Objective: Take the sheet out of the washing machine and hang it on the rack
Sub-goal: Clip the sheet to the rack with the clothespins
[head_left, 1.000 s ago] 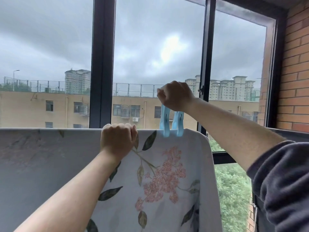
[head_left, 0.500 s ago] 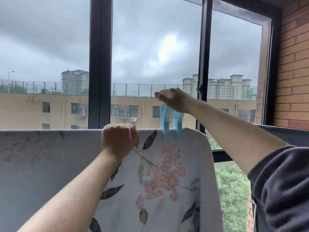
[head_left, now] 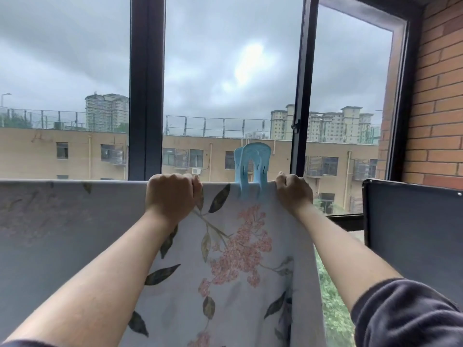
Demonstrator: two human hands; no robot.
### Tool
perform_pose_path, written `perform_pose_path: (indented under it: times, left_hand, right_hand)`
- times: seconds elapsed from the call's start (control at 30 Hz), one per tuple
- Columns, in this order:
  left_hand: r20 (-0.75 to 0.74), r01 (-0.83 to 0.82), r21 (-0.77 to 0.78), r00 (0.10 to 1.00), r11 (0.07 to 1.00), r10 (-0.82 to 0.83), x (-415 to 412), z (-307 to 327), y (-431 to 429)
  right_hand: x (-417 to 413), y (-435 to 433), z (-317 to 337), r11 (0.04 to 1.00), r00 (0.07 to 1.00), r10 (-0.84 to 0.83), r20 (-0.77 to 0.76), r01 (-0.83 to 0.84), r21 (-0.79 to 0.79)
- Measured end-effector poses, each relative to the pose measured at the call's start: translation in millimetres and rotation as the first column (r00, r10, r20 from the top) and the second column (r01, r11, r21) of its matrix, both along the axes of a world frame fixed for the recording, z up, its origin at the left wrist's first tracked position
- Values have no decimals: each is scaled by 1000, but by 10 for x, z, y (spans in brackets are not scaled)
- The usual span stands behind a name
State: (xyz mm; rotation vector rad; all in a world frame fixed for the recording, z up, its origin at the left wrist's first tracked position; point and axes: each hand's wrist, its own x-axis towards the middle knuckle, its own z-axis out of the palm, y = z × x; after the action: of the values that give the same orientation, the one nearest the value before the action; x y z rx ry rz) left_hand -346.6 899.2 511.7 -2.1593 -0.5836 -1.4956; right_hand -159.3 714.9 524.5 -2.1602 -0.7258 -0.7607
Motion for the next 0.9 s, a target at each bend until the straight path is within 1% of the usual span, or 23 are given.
perform_pose_path:
  times: [0.07, 0.13, 0.2, 0.23, 0.3, 0.4, 0.47, 0.5, 0.53, 0.57, 0.63, 0.7, 0.73, 0.8, 0.9]
  left_hand:
    - [-58, -40, -31, 998, 999, 39, -24, 13, 7]
    - [-80, -71, -70, 995, 995, 65, -35, 66, -14]
    - [-105, -102, -113, 990, 988, 90, -43, 116, -67]
    - [-116, -113, -131, 988, 985, 98, -47, 116, -82]
    - [-108, -103, -120, 990, 987, 90, -31, 84, -133]
    - [27, -37, -18, 999, 999, 37, 4, 19, -144]
    - [24, -30, 9, 999, 999, 30, 11, -50, -137]
    - [3, -49, -5, 999, 999, 49, 0, -97, -150]
    - [-17, -69, -20, 997, 997, 69, -13, -142, -146]
    - [-41, -89, -38, 995, 995, 87, -31, -171, -143]
    - [-55, -113, -23, 992, 993, 111, -43, -222, -150]
    - [-49, -124, -23, 991, 992, 122, -47, -239, -195]
    - [-47, -133, -28, 990, 991, 132, -26, -257, -226]
    - [-38, -152, -66, 988, 986, 149, 49, -364, -322]
    - [-79, -151, -158, 987, 976, 140, 224, -700, -546]
  right_hand:
    - [-4, 14, 35, 998, 998, 46, -31, -47, -46]
    - [24, -4, 107, 982, 984, 144, -104, -155, -107]
    - [60, -47, 180, 963, 958, 212, -191, -239, -126]
    - [77, -55, 188, 962, 955, 216, -201, -244, -123]
    - [100, -102, 151, 975, 970, 184, -158, -201, -97]
    - [61, -142, -4, 996, 996, 93, -8, -93, 15]
    - [38, -185, -93, 989, 989, 123, 77, -128, 69]
    - [55, -218, -140, 981, 980, 173, 93, -180, 74]
    - [73, -251, -191, 970, 971, 224, 79, -230, 78]
    - [121, -287, -250, 957, 961, 272, 42, -274, 89]
    - [224, -411, -397, 917, 926, 373, -62, -358, 176]
    - [327, -506, -559, 842, 842, 508, -183, -441, 311]
    - [409, -545, -668, 814, 796, 553, -247, -453, 362]
    - [582, -609, -952, 805, 735, 576, -358, -432, 407]
    - [696, -687, -1410, 828, 691, 548, -471, -371, 420]
